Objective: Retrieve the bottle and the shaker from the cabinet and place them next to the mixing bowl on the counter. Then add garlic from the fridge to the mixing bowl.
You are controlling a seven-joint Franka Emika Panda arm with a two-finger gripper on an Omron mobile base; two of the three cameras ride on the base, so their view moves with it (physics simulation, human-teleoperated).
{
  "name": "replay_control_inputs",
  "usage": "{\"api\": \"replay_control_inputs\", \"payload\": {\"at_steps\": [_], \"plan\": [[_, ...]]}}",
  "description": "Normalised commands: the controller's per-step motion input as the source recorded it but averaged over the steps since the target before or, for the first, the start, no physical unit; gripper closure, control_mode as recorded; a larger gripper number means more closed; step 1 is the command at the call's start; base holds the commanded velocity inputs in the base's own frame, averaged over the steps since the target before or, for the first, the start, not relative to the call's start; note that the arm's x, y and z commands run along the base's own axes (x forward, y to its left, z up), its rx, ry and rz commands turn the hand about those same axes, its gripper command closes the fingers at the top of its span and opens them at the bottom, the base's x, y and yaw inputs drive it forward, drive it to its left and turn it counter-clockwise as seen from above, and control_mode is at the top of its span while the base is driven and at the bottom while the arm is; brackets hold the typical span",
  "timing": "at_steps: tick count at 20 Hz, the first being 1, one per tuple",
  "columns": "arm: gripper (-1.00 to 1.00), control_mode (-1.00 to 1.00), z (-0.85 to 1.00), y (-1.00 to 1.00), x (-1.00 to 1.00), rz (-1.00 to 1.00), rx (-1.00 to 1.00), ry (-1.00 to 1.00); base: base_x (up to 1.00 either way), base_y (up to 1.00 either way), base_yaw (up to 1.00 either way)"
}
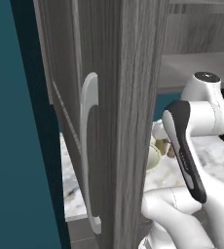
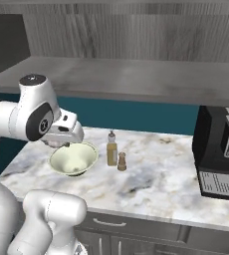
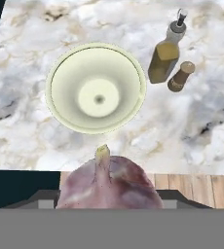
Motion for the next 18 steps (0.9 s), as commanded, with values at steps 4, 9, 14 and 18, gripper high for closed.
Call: {"api": "replay_control_inputs", "payload": {"at_steps": [4,9,14,18], "plan": [[1.00,-1.00,-0.48,0.14,0.31,0.00,0.00,0.09,0.00,0.00,0.00],[1.00,-1.00,-0.42,0.16,0.34,0.00,0.00,0.03,0.00,0.00,0.00],[1.00,-1.00,-0.48,0.15,0.37,0.00,0.00,0.01,0.00,0.00,0.00],[1.00,-1.00,-0.45,0.14,0.43,0.00,0.00,0.00,0.00,0.00,0.00]]}}
